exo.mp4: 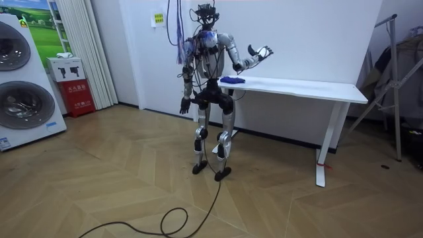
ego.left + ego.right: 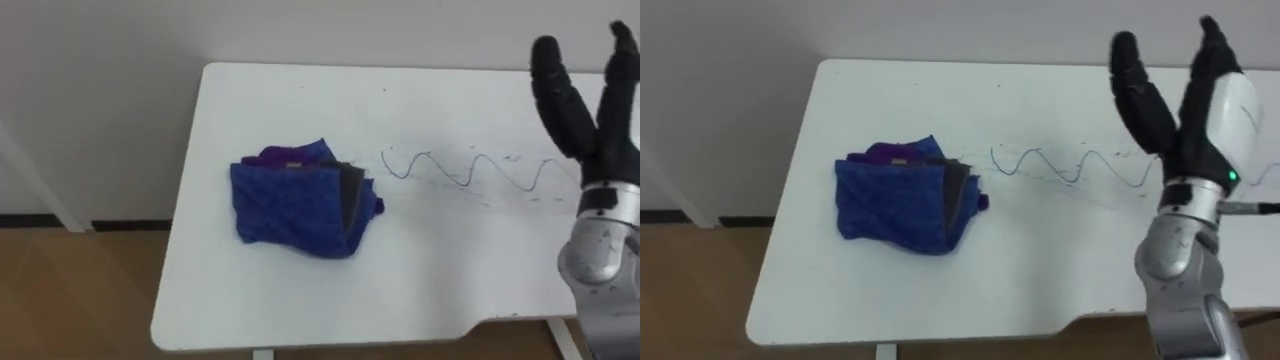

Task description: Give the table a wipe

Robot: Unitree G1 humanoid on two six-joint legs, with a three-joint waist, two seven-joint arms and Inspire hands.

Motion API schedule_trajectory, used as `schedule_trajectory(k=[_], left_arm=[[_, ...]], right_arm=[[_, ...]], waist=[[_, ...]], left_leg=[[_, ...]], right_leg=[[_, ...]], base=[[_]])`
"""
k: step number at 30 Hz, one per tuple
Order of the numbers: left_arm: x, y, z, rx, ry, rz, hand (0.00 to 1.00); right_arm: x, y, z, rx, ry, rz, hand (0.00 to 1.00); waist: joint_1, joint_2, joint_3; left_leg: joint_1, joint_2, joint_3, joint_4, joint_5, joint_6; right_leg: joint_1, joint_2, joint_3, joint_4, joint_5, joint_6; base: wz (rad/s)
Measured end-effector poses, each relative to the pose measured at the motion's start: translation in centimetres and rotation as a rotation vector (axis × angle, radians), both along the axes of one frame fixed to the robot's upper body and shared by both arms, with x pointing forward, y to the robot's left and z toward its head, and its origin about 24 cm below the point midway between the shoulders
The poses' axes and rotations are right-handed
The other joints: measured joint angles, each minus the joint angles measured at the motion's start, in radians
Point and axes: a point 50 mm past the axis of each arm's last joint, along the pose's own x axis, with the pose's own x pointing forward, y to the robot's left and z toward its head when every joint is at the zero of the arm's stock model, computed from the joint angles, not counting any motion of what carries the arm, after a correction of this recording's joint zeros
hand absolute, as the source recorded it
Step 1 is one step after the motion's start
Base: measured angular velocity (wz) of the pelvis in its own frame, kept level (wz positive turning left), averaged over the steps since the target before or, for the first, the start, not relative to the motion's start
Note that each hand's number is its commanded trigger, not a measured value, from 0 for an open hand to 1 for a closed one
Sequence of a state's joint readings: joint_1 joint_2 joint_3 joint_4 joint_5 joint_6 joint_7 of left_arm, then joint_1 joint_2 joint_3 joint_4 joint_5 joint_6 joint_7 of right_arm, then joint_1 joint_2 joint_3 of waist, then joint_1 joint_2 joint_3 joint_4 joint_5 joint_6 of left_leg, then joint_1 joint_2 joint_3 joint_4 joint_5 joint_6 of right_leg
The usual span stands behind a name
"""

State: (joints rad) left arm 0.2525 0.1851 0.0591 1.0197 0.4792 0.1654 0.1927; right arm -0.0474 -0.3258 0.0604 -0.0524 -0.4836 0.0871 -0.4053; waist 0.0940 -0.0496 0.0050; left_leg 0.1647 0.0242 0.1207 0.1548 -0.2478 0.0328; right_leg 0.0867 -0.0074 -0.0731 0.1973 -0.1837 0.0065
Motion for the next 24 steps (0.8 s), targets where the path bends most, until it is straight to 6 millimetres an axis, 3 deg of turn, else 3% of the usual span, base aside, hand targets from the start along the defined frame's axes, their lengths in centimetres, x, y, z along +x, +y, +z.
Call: schedule_trajectory(k=[10, 14, 24], left_arm=[[2.5, -0.9, -0.1, -0.023, -0.053, -0.085, 0.0], [2.7, -0.9, 0.0, -0.023, -0.064, -0.094, 0.0], [2.9, -0.9, 0.1, -0.044, -0.059, -0.104, 0.0]], right_arm=[[-0.6, 7.1, -3.0, -0.128, 0.205, 0.352, 0.0], [-0.8, 8.3, -3.6, -0.235, 0.245, 0.404, 0.0], [-2.8, 9.5, -8.3, -0.393, 0.554, 0.533, 0.0]], waist=[[0.049, 0.003, -0.0031], [0.057, 0.002, -0.0023], [0.072, -0.008, -0.0029]], left_leg=[[-0.021, -0.002, -0.042, 0.012, 0.0, 0.0], [-0.024, -0.002, -0.047, 0.012, 0.0, 0.0], [-0.024, -0.005, -0.055, 0.01, 0.0, 0.0]], right_leg=[[0.008, -0.006, -0.045, -0.013, 0.001, -0.001], [0.008, -0.007, -0.061, -0.014, 0.001, -0.001], [0.019, -0.009, -0.067, -0.029, 0.002, 0.0]], base=[[0.12], [0.05], [0.02]])
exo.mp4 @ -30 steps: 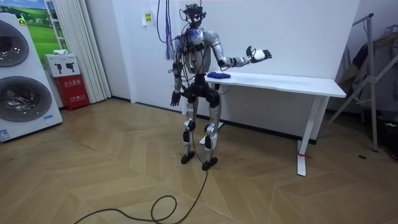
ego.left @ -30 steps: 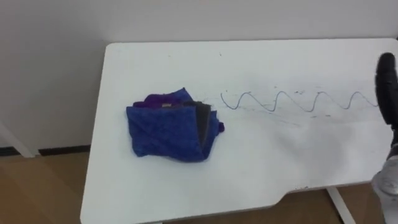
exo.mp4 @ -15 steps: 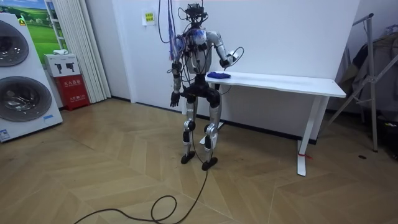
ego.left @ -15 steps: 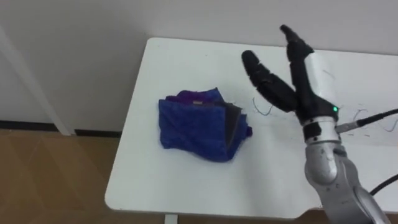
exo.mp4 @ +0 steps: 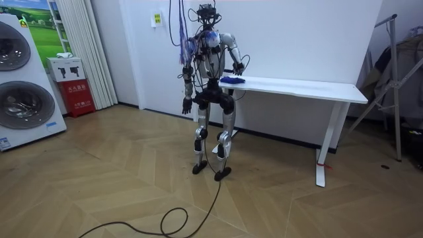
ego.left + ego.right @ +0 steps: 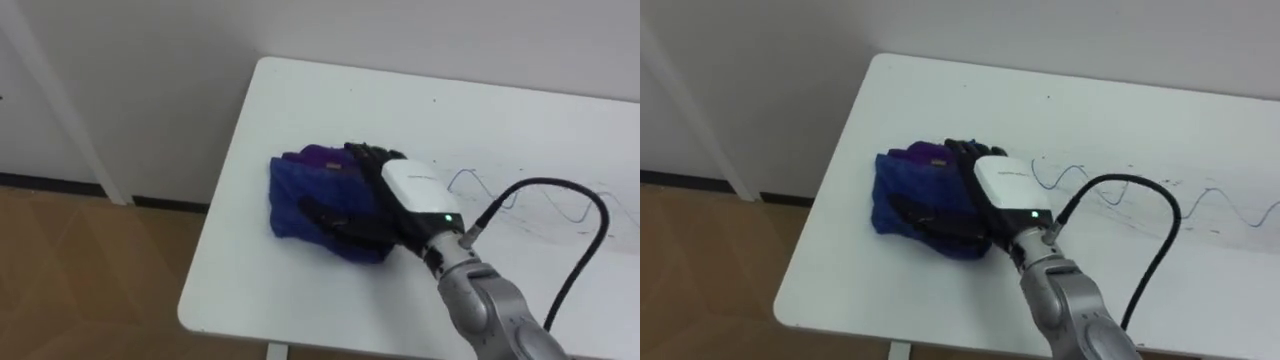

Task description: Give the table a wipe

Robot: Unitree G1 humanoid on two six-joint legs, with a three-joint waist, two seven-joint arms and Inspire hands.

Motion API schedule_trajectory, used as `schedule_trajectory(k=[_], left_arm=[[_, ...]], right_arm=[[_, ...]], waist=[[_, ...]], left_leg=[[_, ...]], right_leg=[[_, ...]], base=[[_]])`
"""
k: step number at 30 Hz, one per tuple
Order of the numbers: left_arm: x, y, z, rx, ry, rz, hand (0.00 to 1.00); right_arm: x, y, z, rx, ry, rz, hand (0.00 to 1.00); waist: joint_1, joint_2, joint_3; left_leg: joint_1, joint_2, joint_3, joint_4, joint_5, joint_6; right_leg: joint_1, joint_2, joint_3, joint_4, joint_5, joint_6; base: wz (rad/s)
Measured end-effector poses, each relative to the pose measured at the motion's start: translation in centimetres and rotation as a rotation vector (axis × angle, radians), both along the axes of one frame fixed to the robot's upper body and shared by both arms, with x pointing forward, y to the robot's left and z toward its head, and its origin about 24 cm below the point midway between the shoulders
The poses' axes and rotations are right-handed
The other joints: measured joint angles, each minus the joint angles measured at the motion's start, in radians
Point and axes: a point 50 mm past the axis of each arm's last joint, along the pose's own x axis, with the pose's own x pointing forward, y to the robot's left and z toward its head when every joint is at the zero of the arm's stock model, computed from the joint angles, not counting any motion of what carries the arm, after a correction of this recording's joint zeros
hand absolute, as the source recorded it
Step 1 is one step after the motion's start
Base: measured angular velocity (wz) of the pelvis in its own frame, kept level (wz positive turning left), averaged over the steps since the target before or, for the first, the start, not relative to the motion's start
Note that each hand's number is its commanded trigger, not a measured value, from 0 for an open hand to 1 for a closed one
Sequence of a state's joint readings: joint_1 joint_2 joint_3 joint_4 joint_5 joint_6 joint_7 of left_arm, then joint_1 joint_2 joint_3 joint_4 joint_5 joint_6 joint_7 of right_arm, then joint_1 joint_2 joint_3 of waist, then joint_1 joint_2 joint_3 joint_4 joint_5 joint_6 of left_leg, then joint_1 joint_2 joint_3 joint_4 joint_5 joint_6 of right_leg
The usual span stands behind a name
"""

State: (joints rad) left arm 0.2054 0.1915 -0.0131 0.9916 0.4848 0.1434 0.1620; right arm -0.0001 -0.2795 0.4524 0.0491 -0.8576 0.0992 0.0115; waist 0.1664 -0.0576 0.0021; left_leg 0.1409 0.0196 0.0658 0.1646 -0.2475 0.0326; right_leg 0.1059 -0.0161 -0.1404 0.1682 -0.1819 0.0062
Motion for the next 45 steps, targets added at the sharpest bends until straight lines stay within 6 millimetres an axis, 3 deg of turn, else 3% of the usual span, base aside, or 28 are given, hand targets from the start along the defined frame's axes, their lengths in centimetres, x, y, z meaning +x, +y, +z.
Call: schedule_trajectory(k=[3, 8, 10, 11, 18, 24, 27, 31, 45], left_arm=[[-0.1, -0.1, 0.0, -0.007, 0.006, -0.003, 0.0], [0.6, -0.2, 0.0, -0.02, 0.005, -0.003, 0.0], [0.8, -0.2, 0.0, -0.017, 0.004, -0.013, 0.0], [0.8, -0.2, 0.0, -0.014, 0.005, -0.018, 0.0], [-0.3, 0.0, -0.1, 0.008, 0.076, -0.033, 0.0], [-1.5, 0.3, -0.2, 0.034, 0.125, -0.041, 0.0], [-1.8, 0.5, -0.1, 0.058, 0.144, -0.07, 0.0], [-2.2, 0.9, 0.0, 0.08, 0.164, -0.074, 0.0], [-2.2, 0.8, 0.0, 0.099, 0.18, -0.11, 0.0]], right_arm=[[-0.9, -0.8, -2.2, -0.06, 0.084, -0.018, 0.0], [-0.6, -1.2, -2.8, -0.134, 0.069, -0.006, 0.0], [-0.9, -1.7, -3.6, -0.178, 0.078, -0.014, 0.94], [-0.9, -1.8, -3.7, -0.188, 0.076, -0.018, 1.0], [-1.0, -3.3, -5.0, -0.272, -0.023, -0.07, 1.0], [-1.9, -3.9, -5.5, -0.216, -0.092, -0.125, 1.0], [-2.2, -5.4, -5.9, -0.242, -0.118, -0.186, 1.0], [-2.4, -6.9, -6.2, -0.268, -0.152, -0.248, 1.0], [-3.1, -8.7, -6.7, -0.215, -0.13, -0.389, 1.0]], waist=[[-0.003, -0.001, 0.0006], [-0.003, -0.003, 0.0004], [-0.007, -0.003, 0.001], [-0.009, -0.003, 0.001], [0.009, 0.0, -0.001], [0.012, 0.011, -0.0107], [0.014, 0.018, -0.0173], [0.02, 0.016, -0.0201], [0.017, 0.016, -0.0215]], left_leg=[[0.001, -0.001, -0.015, 0.0, 0.0, 0.0], [-0.004, -0.004, -0.025, 0.009, 0.0, 0.0], [0.0, -0.012, -0.033, 0.018, 0.0, 0.0], [0.0, -0.012, -0.038, 0.019, 0.0, 0.0], [0.01, -0.018, -0.057, 0.016, 0.002, 0.007], [0.011, -0.03, -0.073, 0.017, 0.007, 0.012], [0.012, -0.033, -0.079, 0.014, 0.011, 0.019], [0.028, -0.037, -0.079, 0.01, 0.013, 0.023], [0.028, -0.053, -0.103, 0.016, 0.02, 0.035]], right_leg=[[0.007, -0.005, -0.022, -0.001, 0.0, 0.0], [0.013, -0.012, -0.034, -0.002, 0.0, 0.0], [0.029, -0.013, -0.055, -0.004, 0.0, 0.0], [0.034, -0.015, -0.06, -0.005, 0.0, 0.0], [0.065, -0.021, -0.087, -0.017, 0.005, 0.009], [0.072, -0.028, -0.107, -0.017, 0.005, 0.009], [0.071, -0.037, -0.109, -0.017, 0.005, 0.017], [0.088, -0.041, -0.11, -0.017, 0.008, 0.022], [0.104, -0.055, -0.128, -0.018, 0.016, 0.034]], base=[[0.13], [0.09], [0.22], [0.26], [0.14], [0.09], [0.07], [0.01], [0.05]])
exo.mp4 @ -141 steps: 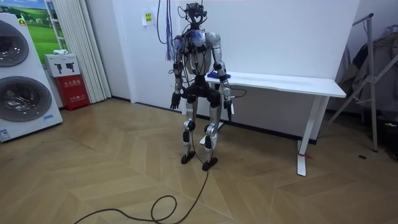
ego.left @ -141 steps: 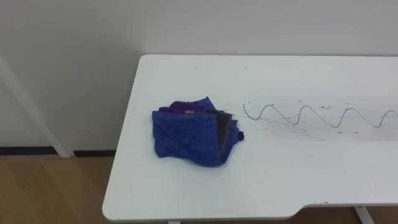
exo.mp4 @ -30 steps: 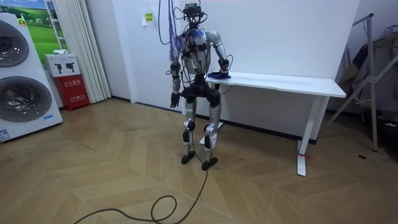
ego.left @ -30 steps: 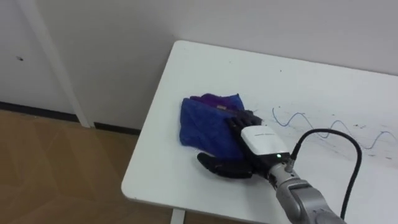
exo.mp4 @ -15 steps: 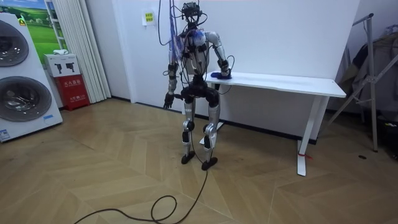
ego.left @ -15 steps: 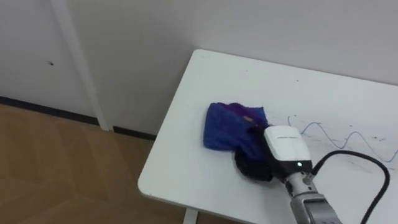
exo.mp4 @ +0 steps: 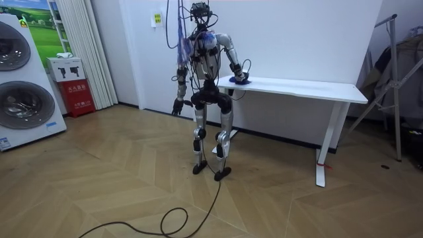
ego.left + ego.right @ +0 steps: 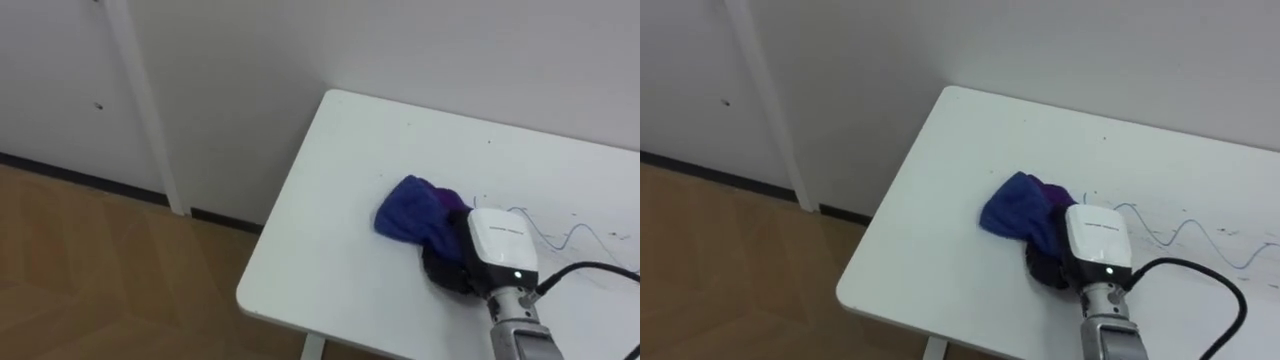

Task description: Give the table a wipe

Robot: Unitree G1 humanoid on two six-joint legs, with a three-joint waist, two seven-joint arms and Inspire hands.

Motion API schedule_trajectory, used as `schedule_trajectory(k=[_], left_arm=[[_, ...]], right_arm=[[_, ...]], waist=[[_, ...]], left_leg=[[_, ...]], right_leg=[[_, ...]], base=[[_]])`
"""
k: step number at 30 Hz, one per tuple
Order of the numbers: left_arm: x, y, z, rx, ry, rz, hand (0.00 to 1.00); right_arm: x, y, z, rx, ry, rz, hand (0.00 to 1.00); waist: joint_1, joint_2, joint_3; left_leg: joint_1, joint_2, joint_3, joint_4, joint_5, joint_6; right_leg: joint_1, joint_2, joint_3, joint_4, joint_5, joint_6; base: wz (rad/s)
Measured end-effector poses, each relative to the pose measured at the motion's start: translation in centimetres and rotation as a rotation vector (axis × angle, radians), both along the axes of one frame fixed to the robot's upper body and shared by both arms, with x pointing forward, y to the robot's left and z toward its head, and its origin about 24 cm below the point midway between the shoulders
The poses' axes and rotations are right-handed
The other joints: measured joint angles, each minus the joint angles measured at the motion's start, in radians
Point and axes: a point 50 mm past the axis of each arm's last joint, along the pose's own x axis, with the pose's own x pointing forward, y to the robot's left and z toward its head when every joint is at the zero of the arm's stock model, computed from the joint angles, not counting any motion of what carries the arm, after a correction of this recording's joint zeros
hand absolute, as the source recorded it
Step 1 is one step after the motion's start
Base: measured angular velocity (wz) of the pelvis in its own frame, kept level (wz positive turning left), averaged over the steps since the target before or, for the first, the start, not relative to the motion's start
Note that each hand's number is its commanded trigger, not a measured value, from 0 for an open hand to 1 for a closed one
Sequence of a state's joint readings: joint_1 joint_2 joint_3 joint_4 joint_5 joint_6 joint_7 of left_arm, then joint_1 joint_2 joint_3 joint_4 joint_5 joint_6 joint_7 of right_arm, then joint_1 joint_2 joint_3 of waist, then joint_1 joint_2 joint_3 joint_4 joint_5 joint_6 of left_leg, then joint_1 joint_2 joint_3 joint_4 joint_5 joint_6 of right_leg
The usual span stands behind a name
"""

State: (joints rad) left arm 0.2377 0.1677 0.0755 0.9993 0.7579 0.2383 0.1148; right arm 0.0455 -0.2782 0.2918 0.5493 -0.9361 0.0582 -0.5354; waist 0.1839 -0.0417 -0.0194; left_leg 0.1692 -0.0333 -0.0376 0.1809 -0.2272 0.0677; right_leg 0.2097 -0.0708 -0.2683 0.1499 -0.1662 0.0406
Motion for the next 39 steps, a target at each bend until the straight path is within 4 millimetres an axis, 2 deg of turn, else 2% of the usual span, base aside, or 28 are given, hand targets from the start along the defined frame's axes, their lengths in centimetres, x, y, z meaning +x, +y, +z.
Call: schedule_trajectory(k=[6, 8, 10, 11, 12, 13, 15, 16, 17, 19, 23, 25, 27, 29, 31, 32, 36, 38, 39], left_arm=[[0.4, -0.8, -0.2, -0.038, -0.02, -0.005, 0.0], [0.5, -1.1, -0.3, -0.049, -0.023, -0.007, 0.0], [0.7, -1.4, -0.3, -0.057, -0.031, -0.01, 0.0], [0.8, -1.4, -0.3, -0.06, -0.036, -0.004, 0.0], [0.9, -1.4, -0.3, -0.063, -0.042, 0.005, 0.0], [0.9, -1.3, -0.3, -0.06, -0.043, 0.012, 0.0], [1.1, -0.8, -0.1, -0.045, -0.052, 0.036, 0.0], [1.3, -0.4, 0.1, -0.037, -0.066, 0.055, 0.0], [1.3, -0.2, 0.1, -0.032, -0.067, 0.063, 0.0], [1.1, -0.1, 0.2, -0.027, -0.064, 0.086, 0.0], [-0.4, 0.4, 0.2, -0.024, -0.043, 0.134, 0.0], [-1.2, 1.3, 0.5, -0.003, -0.037, 0.168, 0.0], [-2.0, 1.9, 0.7, 0.014, -0.027, 0.196, 0.0], [-2.7, 2.3, 0.8, 0.02, -0.02, 0.22, 0.0], [-2.9, 2.5, 0.9, 0.024, -0.034, 0.233, 0.0], [-2.9, 2.6, 0.9, 0.026, -0.036, 0.236, 0.0], [-3.9, 3.2, 1.2, 0.063, -0.043, 0.274, 0.0], [-4.0, 3.6, 1.4, 0.083, -0.049, 0.287, 0.0], [-4.1, 3.7, 1.4, 0.087, -0.05, 0.298, 0.0]], right_arm=[[0.7, 0.6, 0.0, 0.145, 0.032, -0.068, 1.0], [1.7, 0.9, 0.4, 0.181, 0.048, -0.068, 1.0], [3.0, 1.6, 1.2, 0.207, 0.082, -0.05, 1.0], [3.2, 1.8, 1.4, 0.219, 0.092, -0.049, 1.0], [3.9, 2.0, 1.9, 0.252, 0.122, -0.051, 1.0], [4.8, 2.3, 2.5, 0.279, 0.148, -0.044, 1.0], [6.2, 2.6, 3.3, 0.297, 0.176, -0.033, 1.0], [7.2, 2.8, 3.9, 0.306, 0.19, -0.018, 1.0], [7.7, 2.8, 4.1, 0.311, 0.198, -0.015, 1.0], [9.3, 1.5, 4.5, 0.339, 0.233, -0.05, 1.0], [10.3, -1.9, 4.4, 0.41, 0.263, -0.188, 1.0], [9.7, -4.3, 4.0, 0.493, 0.256, -0.29, 1.0], [8.8, -5.7, 3.4, 0.531, 0.25, -0.354, 1.0], [7.4, -6.9, 2.5, 0.575, 0.233, -0.415, 1.0], [5.1, -8.4, 1.4, 0.646, 0.192, -0.508, 1.0], [4.5, -8.7, 1.1, 0.653, 0.181, -0.529, 1.0], [0.4, -11.2, -0.3, 0.658, 0.116, -0.678, 1.0], [-1.7, -12.3, -0.9, 0.64, 0.093, -0.756, 1.0], [-2.9, -12.9, -1.1, 0.632, 0.083, -0.801, 1.0]], waist=[[-0.013, 0.007, 0.0006], [-0.01, 0.008, 0.0016], [-0.012, 0.007, 0.0052], [-0.012, 0.001, 0.0092], [-0.009, 0.005, 0.0074], [-0.008, -0.006, 0.0151], [0.002, -0.02, 0.0238], [0.007, -0.04, 0.032], [0.008, -0.049, 0.0337], [0.018, -0.069, 0.0332], [0.015, -0.073, 0.0295], [0.014, -0.077, 0.0256], [0.013, -0.076, 0.0254], [0.008, -0.071, 0.0209], [-0.017, -0.066, 0.0127], [-0.022, -0.064, 0.0111], [-0.046, -0.048, -0.0046], [-0.056, -0.05, -0.0059], [-0.075, -0.051, -0.0062]], left_leg=[[-0.001, 0.001, -0.004, 0.002, 0.0, 0.0], [-0.001, 0.003, 0.001, 0.001, 0.0, -0.001], [-0.001, 0.004, 0.008, -0.002, 0.001, -0.003], [-0.001, 0.005, 0.009, -0.004, 0.002, -0.004], [-0.001, 0.007, 0.018, -0.01, 0.004, -0.006], [-0.001, 0.01, 0.027, -0.013, 0.006, -0.008], [-0.005, 0.018, 0.042, -0.017, 0.008, -0.013], [-0.015, 0.021, 0.048, -0.016, 0.01, -0.016], [-0.022, 0.021, 0.047, -0.016, 0.011, -0.018], [-0.039, 0.022, 0.046, -0.011, 0.011, -0.019], [-0.044, 0.021, 0.018, -0.005, 0.012, -0.017], [-0.055, 0.018, 0.0, 0.001, 0.012, -0.017], [-0.057, 0.018, -0.008, 0.005, 0.012, -0.016], [-0.056, 0.018, -0.009, 0.009, 0.012, -0.016], [-0.054, 0.015, -0.007, 0.008, 0.012, -0.016], [-0.053, 0.015, -0.004, 0.008, 0.012, -0.016], [-0.033, 0.014, 0.008, 0.006, 0.012, -0.016], [-0.021, 0.013, 0.012, 0.003, 0.011, -0.014], [-0.02, 0.014, 0.012, 0.003, 0.009, -0.012]], right_leg=[[0.003, 0.002, -0.005, 0.0, 0.0, 0.0], [-0.002, 0.004, 0.004, 0.0, 0.0, 0.0], [-0.009, 0.006, 0.018, 0.001, 0.0, -0.001], [-0.011, 0.006, 0.019, 0.003, 0.0, -0.001], [-0.02, 0.008, 0.027, 0.006, 0.002, -0.003], [-0.027, 0.012, 0.036, 0.006, 0.003, -0.005], [-0.042, 0.018, 0.048, 0.012, 0.006, -0.01], [-0.058, 0.021, 0.048, 0.021, 0.006, -0.011], [-0.064, 0.022, 0.046, 0.02, 0.007, -0.013], [-0.077, 0.025, 0.045, 0.016, 0.012, -0.02], [-0.071, 0.019, 0.012, 0.012, 0.012, -0.02], [-0.067, 0.016, -0.011, 0.001, 0.012, -0.018], [-0.063, 0.016, -0.02, 0.0, 0.012, -0.018], [-0.056, 0.015, -0.037, -0.003, 0.012, -0.018], [-0.032, 0.012, -0.046, -0.017, 0.012, -0.018], [-0.029, 0.011, -0.045, -0.016, 0.011, -0.017], [-0.006, 0.007, -0.035, -0.013, 0.009, -0.014], [0.006, 0.006, -0.035, -0.013, 0.008, -0.011], [0.015, 0.006, -0.036, -0.013, 0.008, -0.011]], base=[[0.01], [-0.14], [-0.18], [-0.17], [-0.23], [-0.27], [-0.24], [-0.16], [-0.08], [0.0], [0.27], [0.34], [0.24], [0.33], [0.5], [0.43], [0.1], [0.04], [0.1]])
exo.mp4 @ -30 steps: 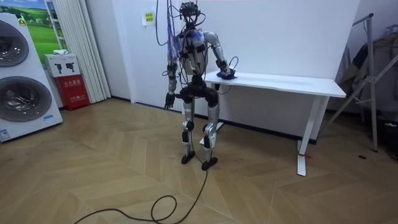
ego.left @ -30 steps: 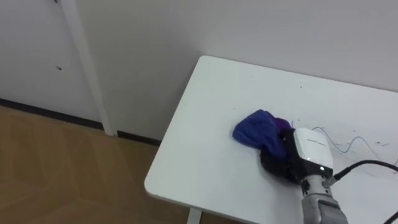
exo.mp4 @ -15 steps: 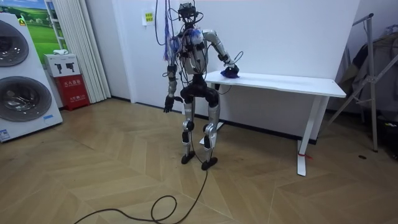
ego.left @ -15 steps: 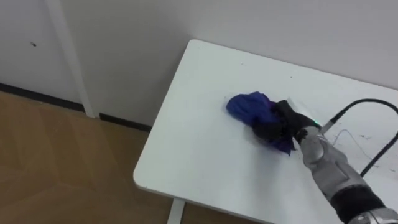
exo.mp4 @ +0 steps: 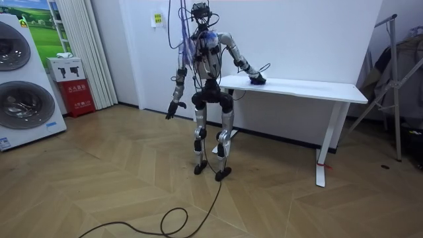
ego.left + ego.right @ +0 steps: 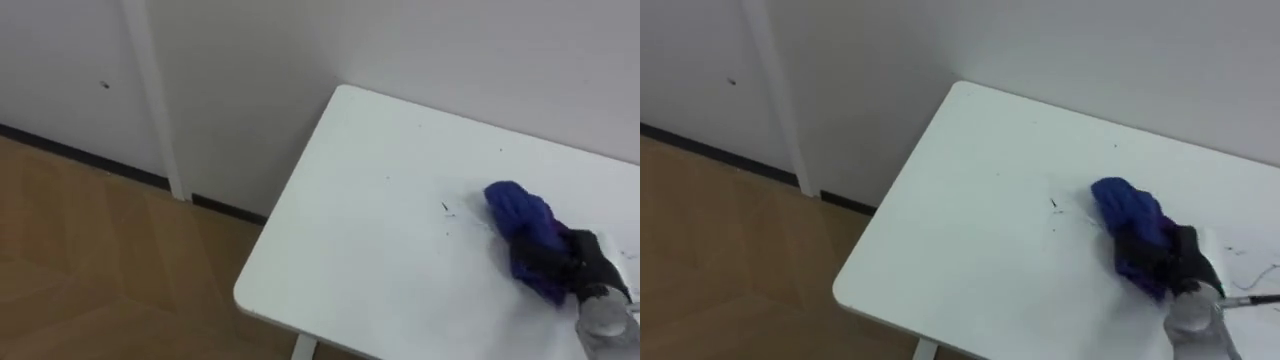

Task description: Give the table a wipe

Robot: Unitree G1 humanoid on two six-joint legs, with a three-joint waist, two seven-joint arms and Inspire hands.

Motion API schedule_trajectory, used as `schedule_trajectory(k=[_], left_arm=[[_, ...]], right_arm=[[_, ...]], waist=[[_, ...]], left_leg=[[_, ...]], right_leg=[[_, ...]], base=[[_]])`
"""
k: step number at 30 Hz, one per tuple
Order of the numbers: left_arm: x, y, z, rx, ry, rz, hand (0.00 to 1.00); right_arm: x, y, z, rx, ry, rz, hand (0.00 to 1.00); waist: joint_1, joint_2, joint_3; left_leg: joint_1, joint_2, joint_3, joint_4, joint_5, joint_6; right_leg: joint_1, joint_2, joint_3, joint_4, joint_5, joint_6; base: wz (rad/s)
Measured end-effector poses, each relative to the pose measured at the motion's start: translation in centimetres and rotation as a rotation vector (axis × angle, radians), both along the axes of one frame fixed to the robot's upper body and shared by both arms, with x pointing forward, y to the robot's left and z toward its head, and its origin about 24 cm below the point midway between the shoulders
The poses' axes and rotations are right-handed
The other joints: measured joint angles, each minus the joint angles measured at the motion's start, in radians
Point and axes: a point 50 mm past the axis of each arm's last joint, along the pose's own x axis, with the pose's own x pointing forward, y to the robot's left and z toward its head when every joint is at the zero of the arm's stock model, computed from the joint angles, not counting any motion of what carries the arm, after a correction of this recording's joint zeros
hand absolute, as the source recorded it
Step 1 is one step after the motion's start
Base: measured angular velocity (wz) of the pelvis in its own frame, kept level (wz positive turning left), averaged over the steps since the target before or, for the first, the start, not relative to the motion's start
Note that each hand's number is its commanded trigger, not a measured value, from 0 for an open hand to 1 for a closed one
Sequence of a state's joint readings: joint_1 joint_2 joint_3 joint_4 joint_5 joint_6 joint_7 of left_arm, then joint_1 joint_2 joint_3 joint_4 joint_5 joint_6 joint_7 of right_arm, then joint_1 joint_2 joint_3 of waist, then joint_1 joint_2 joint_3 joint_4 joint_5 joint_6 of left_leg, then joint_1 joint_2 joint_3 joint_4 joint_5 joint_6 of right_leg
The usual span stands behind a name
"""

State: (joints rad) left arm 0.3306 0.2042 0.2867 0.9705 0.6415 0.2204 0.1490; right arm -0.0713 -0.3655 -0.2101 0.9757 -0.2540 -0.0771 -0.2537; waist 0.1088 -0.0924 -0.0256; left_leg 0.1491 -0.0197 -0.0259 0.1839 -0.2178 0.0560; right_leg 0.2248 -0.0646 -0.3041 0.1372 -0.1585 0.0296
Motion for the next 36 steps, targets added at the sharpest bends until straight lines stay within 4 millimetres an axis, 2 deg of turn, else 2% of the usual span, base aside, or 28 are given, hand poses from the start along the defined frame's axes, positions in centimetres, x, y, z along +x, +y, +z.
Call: schedule_trajectory(k=[4, 6, 8, 11, 13, 14, 15, 16, 17, 19, 20, 21, 22, 24, 25, 27, 28, 29, 31, 32, 34, 35, 36], left_arm=[[0.3, 0.0, 0.0, 0.003, -0.008, -0.003, 0.0], [0.4, 0.0, 0.0, 0.001, -0.012, -0.002, 0.0], [0.3, -0.1, -0.1, -0.005, -0.012, 0.006, 0.0], [0.5, -0.7, -0.3, -0.023, -0.007, -0.007, 0.0], [1.0, -1.7, -0.7, -0.05, -0.002, -0.033, 0.0], [1.3, -1.9, -0.8, -0.057, -0.003, -0.045, 0.0], [2.0, -2.2, -0.9, -0.067, -0.012, -0.065, 0.0], [2.6, -2.4, -1.1, -0.074, -0.013, -0.073, 0.0], [2.9, -2.5, -1.1, -0.077, -0.013, -0.075, 0.0], [3.9, -2.7, -1.3, -0.096, -0.012, -0.081, 0.0], [4.3, -2.8, -1.3, -0.103, -0.017, -0.09, 0.0], [5.1, -3.0, -1.2, -0.111, -0.035, -0.114, 0.0], [5.2, -3.0, -1.1, -0.108, -0.043, -0.122, 0.0], [4.3, -2.7, -1.0, -0.098, -0.028, -0.115, 0.0], [3.1, -2.6, -1.0, -0.101, -0.004, -0.085, 0.0], [1.6, -2.3, -1.0, -0.099, 0.024, -0.041, 0.0], [0.9, -1.9, -0.9, -0.092, 0.037, -0.023, 0.0], [0.8, -1.8, -0.9, -0.088, 0.039, -0.016, 0.0], [0.3, -1.4, -0.8, -0.089, 0.028, 0.01, 0.0], [0.5, -1.4, -0.8, -0.087, 0.018, 0.013, 0.0], [0.6, -0.7, -0.5, -0.07, 0.006, 0.01, 0.0], [0.6, -0.6, -0.5, -0.066, 0.007, 0.01, 0.0], [0.7, -0.5, -0.4, -0.065, 0.005, 0.009, 0.0]], right_arm=[[-3.9, -2.0, -0.4, -0.052, 0.055, -0.099, 1.0], [-4.8, -2.3, -0.5, -0.07, 0.07, -0.116, 1.0], [-4.8, -2.3, -0.4, -0.081, 0.079, -0.11, 1.0], [-2.4, -1.7, -0.1, -0.09, 0.09, -0.074, 1.0], [0.9, -0.1, 0.5, -0.136, 0.123, 0.025, 1.0], [1.9, 0.7, 0.5, -0.147, 0.137, 0.071, 1.0], [4.2, 2.4, 1.1, -0.154, 0.144, 0.16, 1.0], [7.0, 5.0, 1.7, -0.172, 0.149, 0.3, 1.0], [8.5, 6.3, 2.3, -0.185, 0.147, 0.374, 1.0], [13.4, 12.3, 4.7, -0.188, 0.087, 0.624, 1.0], [14.1, 13.2, 5.3, -0.184, 0.073, 0.663, 1.0], [15.2, 14.3, 6.2, -0.172, 0.046, 0.717, 1.0], [15.5, 14.4, 6.6, -0.152, 0.036, 0.724, 1.0], [15.5, 14.4, 6.5, -0.125, 0.04, 0.72, 1.0], [15.2, 14.0, 6.1, -0.117, 0.054, 0.71, 1.0], [14.1, 12.3, 5.2, -0.05, 0.033, 0.636, 1.0], [12.9, 11.2, 4.2, 0.005, 0.023, 0.579, 1.0], [12.3, 10.6, 3.7, 0.031, 0.013, 0.548, 1.0], [9.9, 8.6, 2.4, 0.115, -0.051, 0.421, 1.0], [9.4, 8.1, 2.2, 0.118, -0.065, 0.393, 1.0], [7.1, 5.1, 1.9, 0.092, -0.073, 0.291, 1.0], [6.7, 4.4, 1.9, 0.085, -0.072, 0.267, 1.0], [5.6, 3.0, 1.9, 0.064, -0.069, 0.211, 1.0]], waist=[[-0.023, -0.003, -0.0061], [-0.024, -0.004, -0.0066], [-0.025, -0.003, -0.0068], [-0.013, 0.003, -0.0071], [0.018, 0.012, -0.0016], [0.03, 0.013, -0.0017], [0.051, 0.015, 0.0062], [0.076, 0.017, 0.0084], [0.083, 0.017, 0.0117], [0.103, 0.009, 0.0224], [0.113, 0.008, 0.0259], [0.144, 0.006, 0.0346], [0.182, -0.001, 0.0341], [0.201, -0.007, 0.0318], [0.193, -0.012, 0.031], [0.183, -0.01, 0.0322], [0.165, -0.011, 0.0313], [0.161, -0.011, 0.0311], [0.129, -0.01, 0.0279], [0.121, -0.009, 0.0268], [0.099, -0.007, 0.0214], [0.086, -0.006, 0.0201], [0.067, 0.004, 0.0131]], left_leg=[[0.021, -0.002, 0.003, 0.001, -0.003, 0.003], [0.022, -0.001, 0.009, 0.004, -0.004, 0.003], [0.024, 0.001, 0.024, 0.008, -0.004, 0.002], [0.03, 0.004, 0.047, 0.008, -0.004, -0.001], [0.032, 0.015, 0.092, 0.004, -0.002, -0.009], [0.029, 0.019, 0.105, 0.002, 0.0, -0.012], [0.026, 0.028, 0.125, 0.0, 0.003, -0.018], [0.015, 0.033, 0.131, 0.0, 0.003, -0.026], [0.01, 0.035, 0.13, 0.001, 0.005, -0.029], [-0.026, 0.041, 0.122, 0.003, 0.017, -0.039], [-0.034, 0.038, 0.118, 0.003, 0.021, -0.041], [-0.042, 0.037, 0.103, -0.003, 0.029, -0.042], [-0.041, 0.032, 0.086, -0.014, 0.038, -0.04], [-0.047, 0.022, 0.048, -0.018, 0.046, -0.039], [-0.053, 0.022, 0.017, -0.017, 0.047, -0.037], [-0.058, 0.018, -0.012, -0.016, 0.048, -0.037], [-0.056, 0.014, -0.027, -0.015, 0.048, -0.037], [-0.052, 0.009, -0.035, -0.016, 0.048, -0.037], [-0.053, 0.004, -0.034, -0.015, 0.044, -0.031], [-0.054, 0.002, -0.034, -0.015, 0.043, -0.029], [-0.071, -0.005, -0.036, -0.005, 0.039, -0.021], [-0.077, -0.009, -0.04, 0.004, 0.037, -0.018], [-0.087, -0.013, -0.041, 0.014, 0.034, -0.012]], right_leg=[[0.022, -0.002, -0.001, 0.001, 0.0, 0.0], [0.021, -0.002, 0.003, 0.003, 0.0, 0.001], [0.018, -0.003, 0.004, 0.002, 0.0, 0.001], [0.012, -0.001, 0.024, 0.007, 0.0, 0.001], [-0.012, 0.006, 0.061, 0.017, 0.001, -0.002], [-0.018, 0.009, 0.07, 0.024, 0.003, -0.005], [-0.039, 0.016, 0.091, 0.039, 0.008, -0.013], [-0.064, 0.026, 0.11, 0.046, 0.013, -0.023], [-0.074, 0.03, 0.111, 0.048, 0.017, -0.029], [-0.108, 0.035, 0.096, 0.044, 0.023, -0.042], [-0.114, 0.032, 0.091, 0.038, 0.023, -0.045], [-0.121, 0.033, 0.08, 0.028, 0.022, -0.047], [-0.124, 0.035, 0.073, 0.028, 0.016, -0.048], [-0.116, 0.029, 0.034, 0.026, 0.007, -0.044], [-0.102, 0.018, -0.005, 0.015, 0.005, -0.042], [-0.086, 0.015, -0.032, 0.012, 0.003, -0.038], [-0.071, 0.013, -0.043, 0.009, 0.002, -0.036], [-0.063, 0.012, -0.047, 0.007, 0.001, -0.036], [-0.045, 0.001, -0.061, 0.0, -0.01, -0.018], [-0.044, -0.002, -0.064, 0.001, -0.012, -0.014], [-0.049, -0.004, -0.075, 0.004, -0.012, -0.013], [-0.049, -0.004, -0.079, 0.005, -0.013, -0.012], [-0.052, -0.006, -0.08, 0.005, -0.011, -0.009]], base=[[-0.03], [-0.22], [-0.27], [-0.32], [-0.64], [-0.6], [-0.69], [-0.7], [-0.51], [-0.04], [0.29], [0.4], [0.45], [0.69], [0.82], [0.8], [0.77], [0.68], [0.52], [0.3], [0.11], [0.1], [0.05]])
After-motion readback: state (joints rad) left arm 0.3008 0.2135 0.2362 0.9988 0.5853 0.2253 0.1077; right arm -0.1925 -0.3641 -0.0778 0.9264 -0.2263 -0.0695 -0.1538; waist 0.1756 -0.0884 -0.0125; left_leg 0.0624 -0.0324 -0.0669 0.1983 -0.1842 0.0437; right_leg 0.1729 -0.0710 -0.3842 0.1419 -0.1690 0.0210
